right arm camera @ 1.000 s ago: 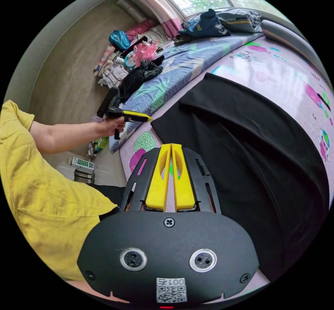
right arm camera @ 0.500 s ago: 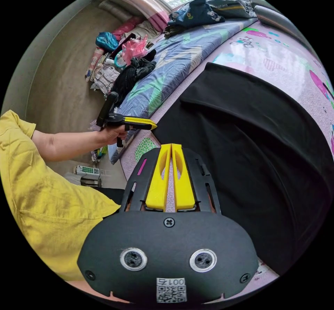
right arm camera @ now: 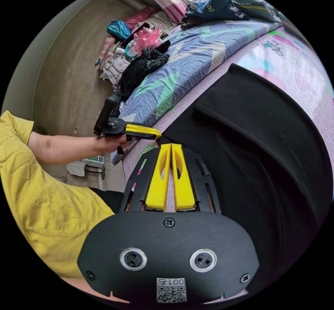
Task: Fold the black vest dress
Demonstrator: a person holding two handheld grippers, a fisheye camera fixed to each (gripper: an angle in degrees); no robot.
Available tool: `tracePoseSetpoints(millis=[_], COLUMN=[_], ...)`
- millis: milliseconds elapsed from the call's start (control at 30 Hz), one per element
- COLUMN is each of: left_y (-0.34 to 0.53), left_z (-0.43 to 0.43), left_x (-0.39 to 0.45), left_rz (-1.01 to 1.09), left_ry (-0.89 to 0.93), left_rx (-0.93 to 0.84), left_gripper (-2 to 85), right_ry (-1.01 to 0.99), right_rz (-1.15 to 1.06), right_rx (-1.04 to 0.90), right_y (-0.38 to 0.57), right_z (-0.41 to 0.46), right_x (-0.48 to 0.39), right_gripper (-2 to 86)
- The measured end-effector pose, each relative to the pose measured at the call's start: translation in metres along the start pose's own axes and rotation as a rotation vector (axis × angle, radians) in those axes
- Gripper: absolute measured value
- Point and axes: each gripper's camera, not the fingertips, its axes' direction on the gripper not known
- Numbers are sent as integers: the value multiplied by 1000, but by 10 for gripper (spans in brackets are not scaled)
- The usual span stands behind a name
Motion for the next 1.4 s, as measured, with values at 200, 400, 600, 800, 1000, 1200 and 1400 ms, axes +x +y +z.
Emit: tracePoseSetpoints(millis=[200,400,600,800,1000,1200,1400], left_y=[9,69,111,123,114,117,116], left_z=[2,13,69,95,111,135,150], left_x=[-21,-49,-47,-29,-22,-32,-36], left_rz=[-150,-441,-681,-740,-731,-792,-795], left_ry=[90,374,726,518,468,579,628], left_rx=[85,182,359,433,483,540,545], left_gripper=[17,36,4,52,66,53,48], right_ry=[-74,-185,-280,-353,-215,-188,-217], right_rz=[-139,-302,-339,-353,-392,-383,-389], right_rx=[65,-135,-213,-189,-375,-443,-521], right_y=[-57,-145,-217,-288,-344,-391,-431], right_z=[-55,-96,-95,-90,-59,-31,-8], right_x=[18,58,107,136,151,167,166], right_gripper=[10,39,32,35,56,70,75])
